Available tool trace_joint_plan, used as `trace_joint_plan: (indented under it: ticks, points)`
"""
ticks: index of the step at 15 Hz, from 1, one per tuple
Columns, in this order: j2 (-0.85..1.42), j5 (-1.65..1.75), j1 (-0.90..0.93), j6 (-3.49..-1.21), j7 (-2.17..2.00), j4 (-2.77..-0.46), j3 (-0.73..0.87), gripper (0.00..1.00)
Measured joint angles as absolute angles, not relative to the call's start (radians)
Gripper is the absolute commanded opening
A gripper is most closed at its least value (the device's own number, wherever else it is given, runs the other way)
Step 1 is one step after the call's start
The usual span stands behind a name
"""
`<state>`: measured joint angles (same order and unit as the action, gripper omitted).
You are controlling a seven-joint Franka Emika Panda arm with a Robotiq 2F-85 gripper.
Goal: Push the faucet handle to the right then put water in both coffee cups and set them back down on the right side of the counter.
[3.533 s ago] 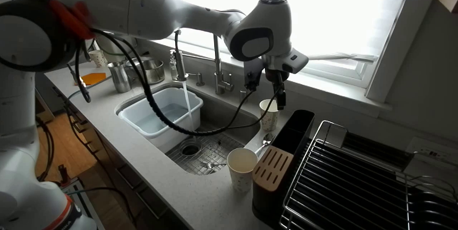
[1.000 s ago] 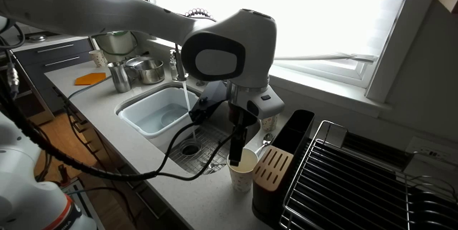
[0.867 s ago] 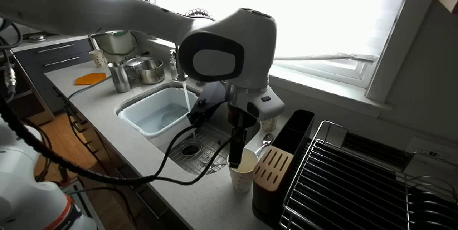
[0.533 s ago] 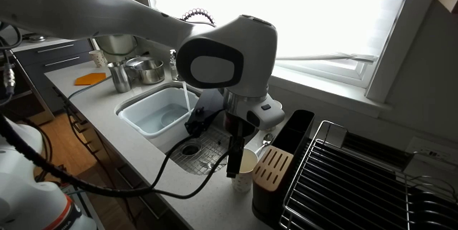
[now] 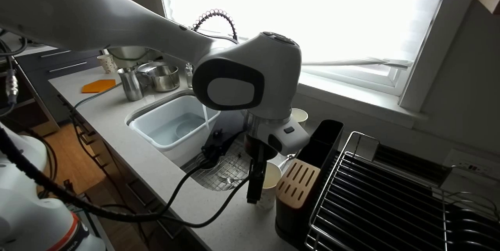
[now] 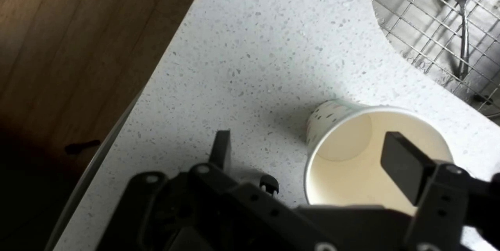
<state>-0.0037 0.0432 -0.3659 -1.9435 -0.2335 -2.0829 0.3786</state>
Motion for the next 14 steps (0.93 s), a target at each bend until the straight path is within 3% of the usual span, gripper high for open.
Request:
trace_joint_plan:
  ticks: [1, 9, 10, 14]
  points:
    - [-0.003, 0.043, -0.367, -1.945, -0.234, -2.083, 0.38, 0.7]
    - [0.032, 0.039, -0.365, -1.987, -0.248, -2.084, 0.376, 0.05]
    - [0.04, 0.037, -0.364, -1.992, -0.249, -2.084, 0.372, 0.01]
    - [0.04, 0.034, -0.346, -2.014, -0.248, -2.082, 0.346, 0.0]
